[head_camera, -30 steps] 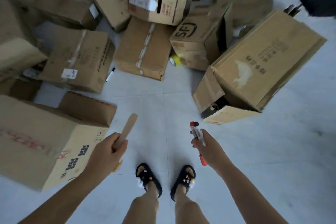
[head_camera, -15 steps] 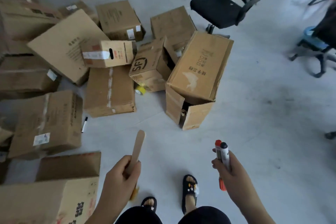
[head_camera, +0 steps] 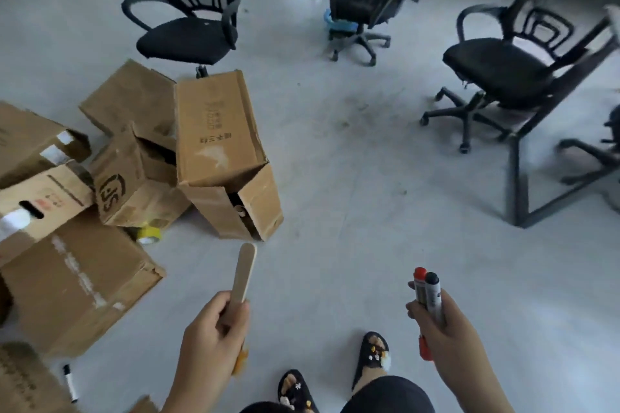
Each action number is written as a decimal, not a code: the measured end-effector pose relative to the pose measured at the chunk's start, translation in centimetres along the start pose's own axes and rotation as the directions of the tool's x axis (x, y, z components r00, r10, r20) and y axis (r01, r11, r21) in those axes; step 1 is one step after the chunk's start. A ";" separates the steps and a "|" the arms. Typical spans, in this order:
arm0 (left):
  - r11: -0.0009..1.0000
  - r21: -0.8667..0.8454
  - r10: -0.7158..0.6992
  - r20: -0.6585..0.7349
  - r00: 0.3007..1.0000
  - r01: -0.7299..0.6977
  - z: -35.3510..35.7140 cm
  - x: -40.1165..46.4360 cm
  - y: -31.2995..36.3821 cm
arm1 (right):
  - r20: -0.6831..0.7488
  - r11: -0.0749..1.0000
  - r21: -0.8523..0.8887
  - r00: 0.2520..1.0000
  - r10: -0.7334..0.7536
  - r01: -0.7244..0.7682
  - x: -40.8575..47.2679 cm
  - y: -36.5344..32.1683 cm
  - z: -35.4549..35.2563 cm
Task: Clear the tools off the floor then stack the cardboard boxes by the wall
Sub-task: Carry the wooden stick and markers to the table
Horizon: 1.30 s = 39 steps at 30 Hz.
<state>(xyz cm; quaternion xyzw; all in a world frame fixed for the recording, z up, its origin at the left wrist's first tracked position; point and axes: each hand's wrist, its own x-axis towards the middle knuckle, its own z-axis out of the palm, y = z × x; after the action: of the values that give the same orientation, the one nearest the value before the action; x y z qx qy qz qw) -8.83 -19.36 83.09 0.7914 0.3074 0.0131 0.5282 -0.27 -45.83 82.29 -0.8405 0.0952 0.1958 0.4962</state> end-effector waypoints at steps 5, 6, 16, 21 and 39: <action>0.989 0.078 0.117 0.143 0.983 -0.129 6.1 -0.2 3.0 | -0.170 0.989 0.142 0.983 0.066 -0.042 -1.9 3.7 -5.7; 0.986 0.081 0.130 0.181 0.975 -0.147 7.8 -0.3 3.8 | -0.205 0.985 0.166 0.976 0.078 -0.044 -2.1 4.6 -7.2; 0.970 0.081 0.172 0.443 0.880 -0.230 31.8 -6.0 13.9 | -0.436 0.958 0.251 0.868 0.238 -0.137 -3.0 16.6 -27.3; 0.945 0.064 0.250 0.490 0.835 -0.321 42.4 -8.8 19.9 | -0.497 0.945 0.297 0.823 0.275 -0.137 -2.2 20.7 -36.5; 0.870 0.088 0.319 0.649 0.690 -0.485 77.0 0.2 40.6 | -0.599 0.919 0.366 0.719 0.353 -0.147 19.2 26.8 -65.2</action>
<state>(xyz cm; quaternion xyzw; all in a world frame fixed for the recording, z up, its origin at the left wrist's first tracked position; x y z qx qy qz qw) 37.15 -93.31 83.35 0.8598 -0.0651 -0.1685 0.4777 22.92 -115.14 80.92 -0.7512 0.4042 -0.0608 0.5183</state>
